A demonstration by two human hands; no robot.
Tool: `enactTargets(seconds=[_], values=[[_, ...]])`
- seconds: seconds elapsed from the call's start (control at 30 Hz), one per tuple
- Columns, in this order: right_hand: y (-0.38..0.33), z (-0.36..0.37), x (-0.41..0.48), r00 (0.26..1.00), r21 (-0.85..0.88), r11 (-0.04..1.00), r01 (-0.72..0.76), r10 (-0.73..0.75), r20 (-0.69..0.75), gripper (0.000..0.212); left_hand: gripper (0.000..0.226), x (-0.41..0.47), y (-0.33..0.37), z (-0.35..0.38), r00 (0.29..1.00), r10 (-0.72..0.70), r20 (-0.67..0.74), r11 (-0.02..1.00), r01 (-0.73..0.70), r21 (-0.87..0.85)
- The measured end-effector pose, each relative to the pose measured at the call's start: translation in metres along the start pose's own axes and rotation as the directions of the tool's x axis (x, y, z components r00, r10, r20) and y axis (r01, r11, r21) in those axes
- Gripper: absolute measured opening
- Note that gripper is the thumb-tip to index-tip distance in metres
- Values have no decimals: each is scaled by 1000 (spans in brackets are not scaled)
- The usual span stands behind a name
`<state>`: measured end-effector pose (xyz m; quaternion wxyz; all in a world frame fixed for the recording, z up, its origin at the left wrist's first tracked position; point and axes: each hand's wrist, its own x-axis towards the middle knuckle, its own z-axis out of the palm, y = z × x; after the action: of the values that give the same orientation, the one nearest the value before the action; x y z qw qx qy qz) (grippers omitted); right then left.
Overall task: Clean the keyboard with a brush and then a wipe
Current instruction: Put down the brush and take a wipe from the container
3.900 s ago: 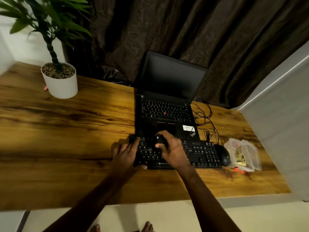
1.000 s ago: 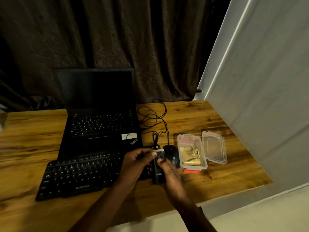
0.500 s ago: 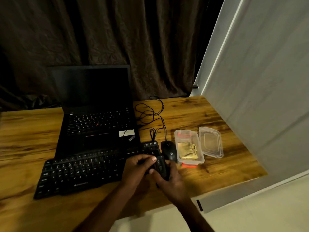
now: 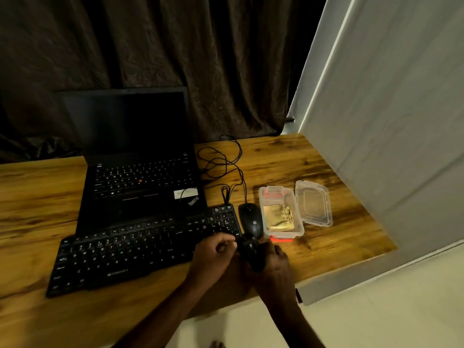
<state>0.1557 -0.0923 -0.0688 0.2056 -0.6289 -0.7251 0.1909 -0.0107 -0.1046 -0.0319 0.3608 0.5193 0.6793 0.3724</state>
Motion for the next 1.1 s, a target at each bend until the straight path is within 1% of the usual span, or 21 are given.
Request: enactTargets(seconds=[0.07,0.13,0.27,0.33,0.47,0.57,0.63,0.73,0.8,0.83,0.9,0.93,0.97,1.03,1.1], values=[[3,-3,3,999,-5,1000,31,-31,-28,53,14,1,-3,-1,1000,19,19,1000,-20,2],[6,-5,3,997,-31,998,56,-57,-50,49,13,2,-5,-1,999,34,40,999,-34,2],[14,-11,9,994,-250,963,96,-104,-15,41,12,3,-7,1,996,47,75,999,-47,0],[17,-13,12,988,-281,948,147,-154,-1,45,14,4,-8,2,994,50,93,999,-51,13],[21,-17,17,961,-201,940,275,-269,60,64,14,6,-7,5,988,78,130,996,-82,30],[24,-21,18,943,-103,938,331,-327,52,62,15,6,-5,7,984,83,159,995,-92,48],[24,-23,16,936,-89,932,352,-352,23,62,16,7,-4,9,979,86,183,994,-96,48],[22,-26,11,942,-133,934,332,-335,-1,61,17,7,-4,11,976,86,201,993,-100,58],[21,-28,9,944,-172,930,326,-329,8,59,18,7,-3,11,973,88,212,992,-106,74],[20,-31,8,940,-188,923,335,-341,1,55,18,7,-2,11,972,92,214,991,-110,77],[17,-43,10,936,-187,922,338,-351,-38,35,18,8,1,8,971,105,214,990,-123,75],[14,-53,14,948,-181,936,301,-314,-50,25,17,9,3,7,970,119,211,988,-136,70],[12,-64,21,966,-172,955,241,-254,-54,20,16,10,6,5,970,134,205,987,-150,65],[18,-79,44,990,-181,975,128,-138,-43,19,17,14,12,2,967,152,203,984,-168,64],[27,-88,74,994,-228,968,101,-109,-24,19,20,18,19,2,962,166,215,977,-190,98]])
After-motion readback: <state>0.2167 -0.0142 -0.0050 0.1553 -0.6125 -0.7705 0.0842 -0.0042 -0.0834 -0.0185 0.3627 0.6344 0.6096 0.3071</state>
